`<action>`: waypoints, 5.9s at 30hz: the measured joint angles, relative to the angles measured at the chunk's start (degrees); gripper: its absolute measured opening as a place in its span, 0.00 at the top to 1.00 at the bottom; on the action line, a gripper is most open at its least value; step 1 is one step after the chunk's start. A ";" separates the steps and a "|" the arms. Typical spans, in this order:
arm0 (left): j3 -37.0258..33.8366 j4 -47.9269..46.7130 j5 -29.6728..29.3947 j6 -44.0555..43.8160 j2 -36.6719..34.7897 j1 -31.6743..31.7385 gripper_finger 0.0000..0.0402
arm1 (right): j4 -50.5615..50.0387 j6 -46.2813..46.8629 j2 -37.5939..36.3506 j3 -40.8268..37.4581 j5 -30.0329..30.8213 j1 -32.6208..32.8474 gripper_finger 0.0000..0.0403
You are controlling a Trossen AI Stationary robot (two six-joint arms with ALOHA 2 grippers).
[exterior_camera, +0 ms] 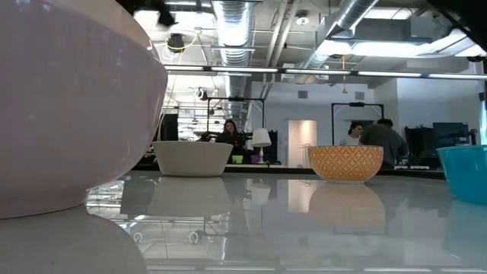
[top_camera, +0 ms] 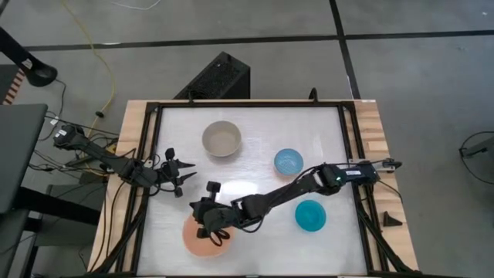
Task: Nest bowls inside each other
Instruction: Stack the bottom orange bowl on top of the white bowl, then stack the gray bowl on top of the orange bowl
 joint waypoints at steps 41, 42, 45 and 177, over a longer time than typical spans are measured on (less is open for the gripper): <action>0.02 -0.17 -0.04 0.00 0.00 -0.01 0.69 | -7.18 10.75 0.10 -5.40 8.82 16.39 0.92; 0.02 -0.19 -0.04 0.00 0.02 -0.01 0.69 | -7.20 10.53 0.10 -5.39 8.28 16.41 0.92; 0.02 -0.20 -0.04 0.00 0.02 0.01 0.69 | -7.87 10.37 0.10 -5.39 5.67 16.41 0.94; 0.02 -0.15 -0.02 0.00 0.00 -0.01 0.69 | -21.50 -17.18 1.07 7.29 -18.36 10.40 0.93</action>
